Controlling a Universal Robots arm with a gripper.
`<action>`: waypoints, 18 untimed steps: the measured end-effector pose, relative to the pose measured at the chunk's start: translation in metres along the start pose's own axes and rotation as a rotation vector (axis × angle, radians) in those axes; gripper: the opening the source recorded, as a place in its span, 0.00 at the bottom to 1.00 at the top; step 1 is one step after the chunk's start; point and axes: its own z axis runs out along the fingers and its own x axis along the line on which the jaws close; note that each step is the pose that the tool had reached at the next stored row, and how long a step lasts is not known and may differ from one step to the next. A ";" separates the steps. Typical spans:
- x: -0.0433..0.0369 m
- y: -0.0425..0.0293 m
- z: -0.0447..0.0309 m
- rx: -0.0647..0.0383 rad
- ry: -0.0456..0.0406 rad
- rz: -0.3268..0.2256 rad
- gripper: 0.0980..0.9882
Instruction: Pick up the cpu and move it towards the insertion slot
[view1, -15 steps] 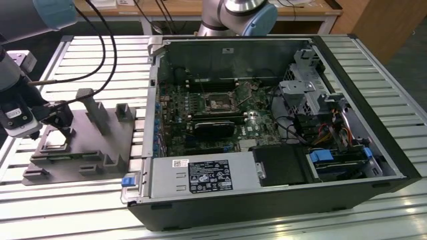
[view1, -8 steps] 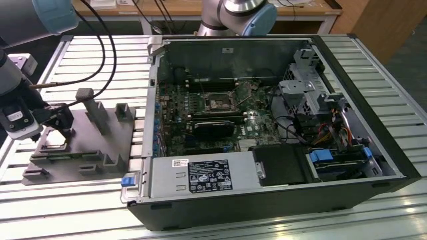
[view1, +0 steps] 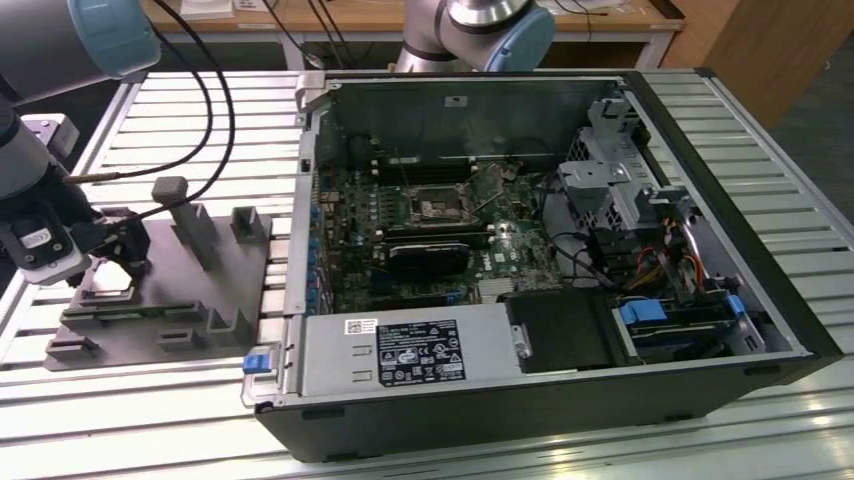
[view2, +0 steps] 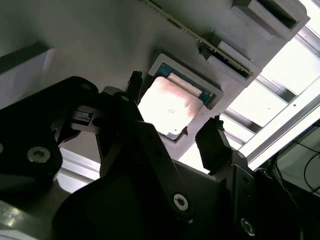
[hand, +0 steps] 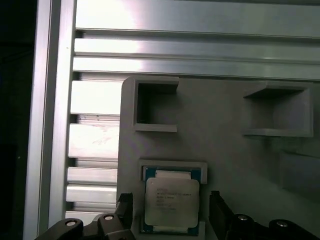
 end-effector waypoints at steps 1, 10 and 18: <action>0.0000 -0.0001 0.0013 0.000 0.0000 0.000 0.69; 0.0000 0.0003 0.0056 0.000 -0.0003 0.000 0.67; 0.0000 0.0010 0.0059 -0.003 -0.0006 0.000 0.59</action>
